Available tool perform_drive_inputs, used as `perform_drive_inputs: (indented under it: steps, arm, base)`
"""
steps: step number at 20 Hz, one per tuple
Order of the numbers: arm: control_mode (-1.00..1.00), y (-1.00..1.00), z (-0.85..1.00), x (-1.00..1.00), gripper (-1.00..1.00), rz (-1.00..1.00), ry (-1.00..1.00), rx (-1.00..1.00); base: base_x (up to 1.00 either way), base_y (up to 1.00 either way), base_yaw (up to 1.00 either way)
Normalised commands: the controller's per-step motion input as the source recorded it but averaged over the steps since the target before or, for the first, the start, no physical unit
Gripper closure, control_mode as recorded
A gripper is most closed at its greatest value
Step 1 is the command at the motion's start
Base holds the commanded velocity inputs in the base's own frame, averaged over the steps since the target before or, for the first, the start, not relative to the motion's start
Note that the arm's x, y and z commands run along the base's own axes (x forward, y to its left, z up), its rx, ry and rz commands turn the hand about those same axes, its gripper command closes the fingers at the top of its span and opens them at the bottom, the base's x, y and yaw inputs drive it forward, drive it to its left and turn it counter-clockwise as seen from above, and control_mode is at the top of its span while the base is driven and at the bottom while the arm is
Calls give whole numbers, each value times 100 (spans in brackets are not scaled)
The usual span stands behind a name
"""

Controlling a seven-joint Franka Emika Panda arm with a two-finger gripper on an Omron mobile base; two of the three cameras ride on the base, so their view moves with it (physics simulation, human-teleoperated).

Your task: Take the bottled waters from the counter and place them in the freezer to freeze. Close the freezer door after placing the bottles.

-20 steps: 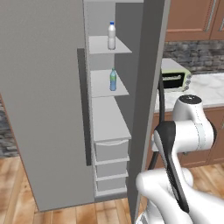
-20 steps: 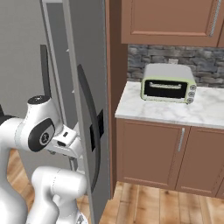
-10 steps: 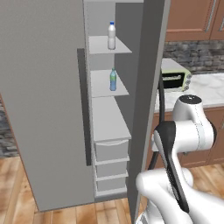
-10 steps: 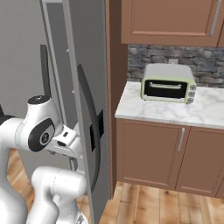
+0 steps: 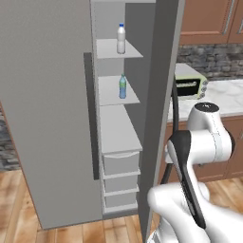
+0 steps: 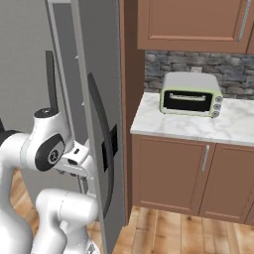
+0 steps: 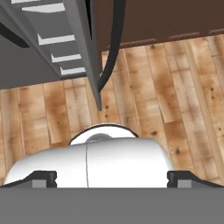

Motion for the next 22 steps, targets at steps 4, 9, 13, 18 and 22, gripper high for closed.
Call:
perform_drive_inputs:
  steps: [4, 9, 13, 18, 22]
  arm:
    - [-100, -45, 0, 29, -100, 8, -1, 8]
    - [-100, -43, 2, 4, -100, 23, -13, 16]
    - [-100, -33, 0, 43, -100, 6, -1, 13]
    - [-100, -54, -1, 92, -100, 12, -10, 14]
    - [-100, -35, -9, 75, -100, 18, -18, 4]
  base:
    - [0, 0, 0]
    - [0, 0, 0]
    - [0, 0, 0]
    - [0, 0, 0]
    - [0, 0, 0]
